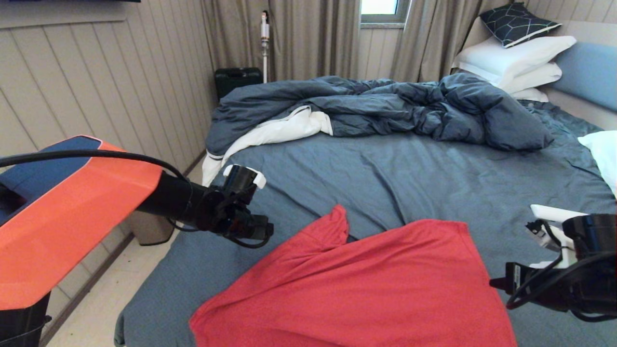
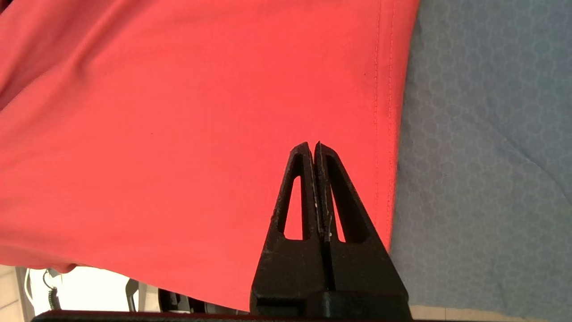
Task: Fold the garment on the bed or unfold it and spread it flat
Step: Unford the red T-shirt
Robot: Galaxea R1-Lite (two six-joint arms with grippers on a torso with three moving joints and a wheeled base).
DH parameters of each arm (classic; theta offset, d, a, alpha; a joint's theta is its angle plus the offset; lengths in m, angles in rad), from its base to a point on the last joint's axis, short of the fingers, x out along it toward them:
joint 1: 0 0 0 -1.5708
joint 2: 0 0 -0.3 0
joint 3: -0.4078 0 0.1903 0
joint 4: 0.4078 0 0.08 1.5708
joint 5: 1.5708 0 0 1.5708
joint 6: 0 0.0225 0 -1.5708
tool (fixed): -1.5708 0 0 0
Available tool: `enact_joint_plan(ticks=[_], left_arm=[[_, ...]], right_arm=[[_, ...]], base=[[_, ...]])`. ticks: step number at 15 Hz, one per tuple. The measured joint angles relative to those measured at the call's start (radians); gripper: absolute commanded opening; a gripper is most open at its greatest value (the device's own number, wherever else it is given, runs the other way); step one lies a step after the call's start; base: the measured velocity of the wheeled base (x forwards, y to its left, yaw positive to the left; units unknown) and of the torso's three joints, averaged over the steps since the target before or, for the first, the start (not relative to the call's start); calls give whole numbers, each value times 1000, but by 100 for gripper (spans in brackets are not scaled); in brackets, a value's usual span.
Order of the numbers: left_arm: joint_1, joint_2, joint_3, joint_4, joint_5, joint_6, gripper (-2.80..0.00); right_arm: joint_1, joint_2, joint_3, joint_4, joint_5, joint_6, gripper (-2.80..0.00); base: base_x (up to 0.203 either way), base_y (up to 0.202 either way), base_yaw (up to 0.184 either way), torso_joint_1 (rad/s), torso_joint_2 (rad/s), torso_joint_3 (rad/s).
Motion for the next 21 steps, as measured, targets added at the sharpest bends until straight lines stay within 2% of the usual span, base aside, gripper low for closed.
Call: enact_joint_plan(ticks=[2, 6, 7, 8, 17, 21], left_arm=[[-2, 13, -2, -11, 2, -1, 0], [-22, 27, -1, -11, 45, -6, 0], [-39, 26, 0, -8, 48, -6, -199], [-50, 23, 0, 0, 48, -5, -280], [-106, 25, 2, -2, 52, -6, -280], [-169, 53, 1, -1, 129, -5, -280]], right_arm=[[0, -4, 6, 0, 1, 0, -280], [0, -9, 12, 1, 2, 0, -280], [1, -9, 13, 0, 2, -1, -280], [0, -10, 15, 1, 3, -4, -280], [1, -10, 19, 0, 4, -8, -280], [1, -17, 20, 0, 4, -8, -280]], base=[[0, 0, 0, 0, 0, 0], [0, 0, 0, 0, 0, 0], [0, 0, 0, 0, 0, 0], [0, 0, 0, 0, 0, 0], [0, 0, 0, 0, 0, 0], [0, 0, 0, 0, 0, 0]])
